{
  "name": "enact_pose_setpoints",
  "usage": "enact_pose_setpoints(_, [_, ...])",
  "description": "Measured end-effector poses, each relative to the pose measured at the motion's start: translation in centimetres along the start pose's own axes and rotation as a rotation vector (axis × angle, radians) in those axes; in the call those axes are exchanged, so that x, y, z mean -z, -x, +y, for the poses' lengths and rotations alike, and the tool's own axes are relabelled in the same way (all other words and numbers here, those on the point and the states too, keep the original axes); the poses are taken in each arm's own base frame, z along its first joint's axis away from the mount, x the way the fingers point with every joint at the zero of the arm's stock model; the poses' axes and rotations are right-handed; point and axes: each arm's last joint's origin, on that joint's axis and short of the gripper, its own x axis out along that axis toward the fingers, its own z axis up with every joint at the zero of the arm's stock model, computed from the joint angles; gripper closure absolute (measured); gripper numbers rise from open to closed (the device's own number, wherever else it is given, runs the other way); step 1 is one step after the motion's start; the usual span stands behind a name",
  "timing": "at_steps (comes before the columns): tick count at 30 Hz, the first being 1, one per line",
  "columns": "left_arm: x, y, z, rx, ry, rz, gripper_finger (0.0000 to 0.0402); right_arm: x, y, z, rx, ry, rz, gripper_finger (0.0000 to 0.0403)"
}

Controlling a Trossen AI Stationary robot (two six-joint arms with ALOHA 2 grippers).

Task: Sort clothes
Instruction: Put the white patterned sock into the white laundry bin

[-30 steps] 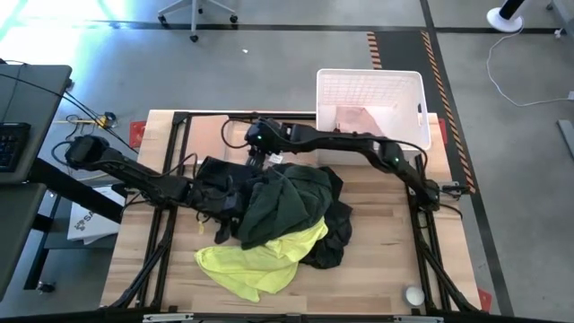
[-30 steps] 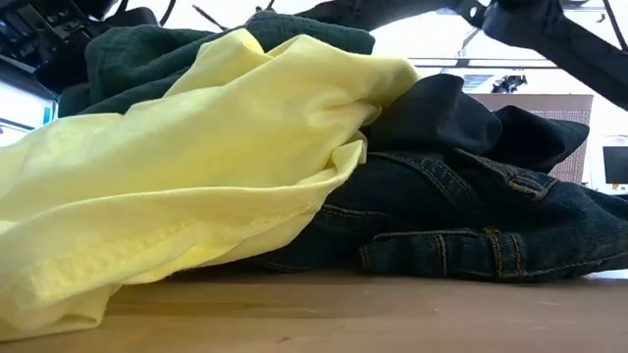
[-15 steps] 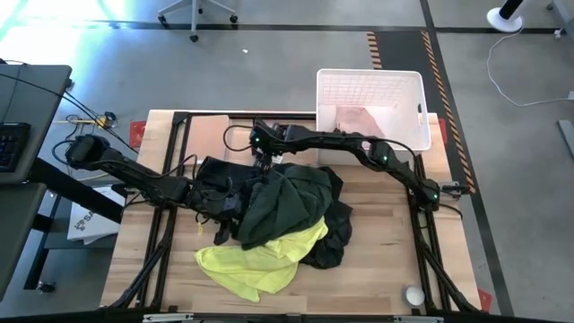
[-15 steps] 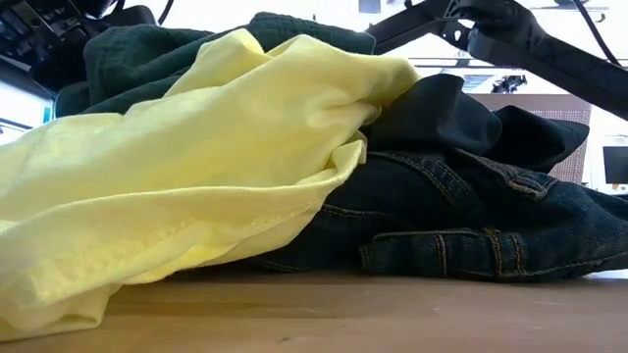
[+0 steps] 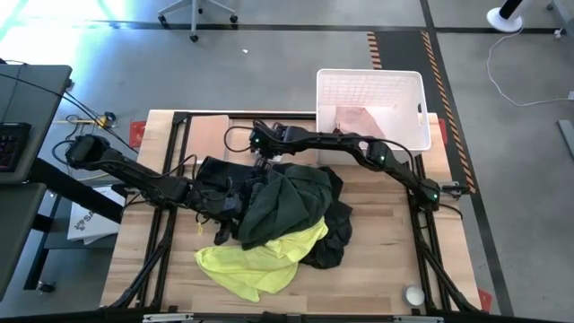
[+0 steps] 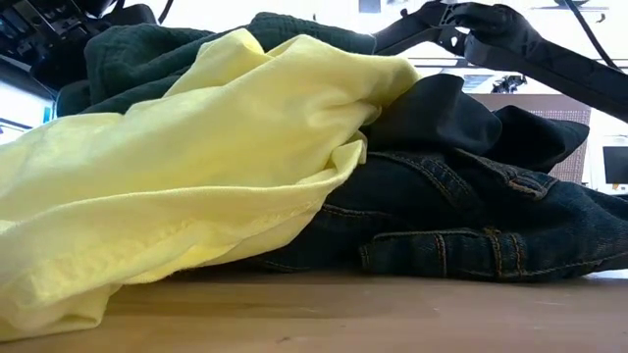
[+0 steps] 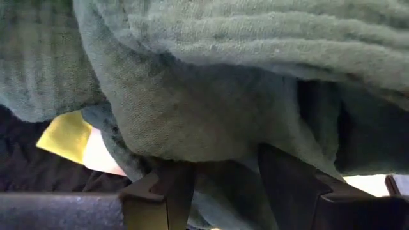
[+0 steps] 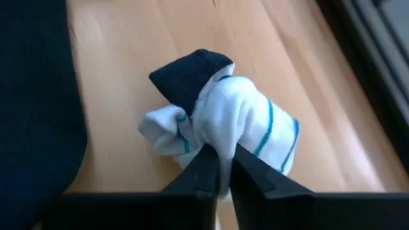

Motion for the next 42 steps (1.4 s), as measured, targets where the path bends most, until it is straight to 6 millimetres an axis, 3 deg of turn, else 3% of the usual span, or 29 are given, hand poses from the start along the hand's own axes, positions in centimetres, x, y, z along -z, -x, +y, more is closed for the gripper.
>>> enact_pose_setpoints(4, [0.0, 0.0, 0.0, -0.002, 0.008, -0.001, 0.0237, -0.6, 0.7, 0.7, 0.023, 0.022, -0.048, 0.0385])
enact_pose_setpoints(7, [0.0, 0.0, 0.0, -0.003, 0.009, 0.0, 0.0237, -1.6, 2.7, 1.3, 0.08, 0.07, -0.098, 0.0396])
enact_pose_setpoints(13, [0.0, 0.0, 0.0, -0.015, 0.017, -0.004, 0.0237, -3.9, 10.2, 2.2, 0.279, 0.198, -0.208, 0.0398])
enact_pose_setpoints(18, [0.1, 0.0, -0.1, -0.023, 0.011, -0.008, 0.0237, -4.8, 18.6, 3.4, 0.4, 0.316, -0.276, 0.0399])
enact_pose_setpoints(24, [0.2, 0.0, -0.4, -0.042, -0.002, -0.015, 0.0237, -2.4, 27.5, 4.3, 0.653, 0.433, -0.177, 0.04])
enact_pose_setpoints(29, [0.2, 0.0, -0.4, -0.059, -0.004, -0.025, 0.0237, 1.8, 33.4, 2.6, 0.753, 0.348, -0.08, 0.0401])
enact_pose_setpoints(33, [-0.1, 0.0, -0.4, -0.069, -0.018, -0.059, 0.0237, 4.2, 35.7, 0.5, 0.767, 0.114, -0.113, 0.0402])
enact_pose_setpoints(36, [-0.4, 0.0, -0.6, -0.06, -0.047, -0.095, 0.0237, 5.4, 36.0, -0.9, 0.756, 0.083, -0.135, 0.0402])
enact_pose_setpoints(42, [-0.7, 0.1, -0.7, -0.049, -0.054, -0.126, 0.0237, 11.3, 33.1, -5.6, 0.806, -0.09, 0.035, 0.04])
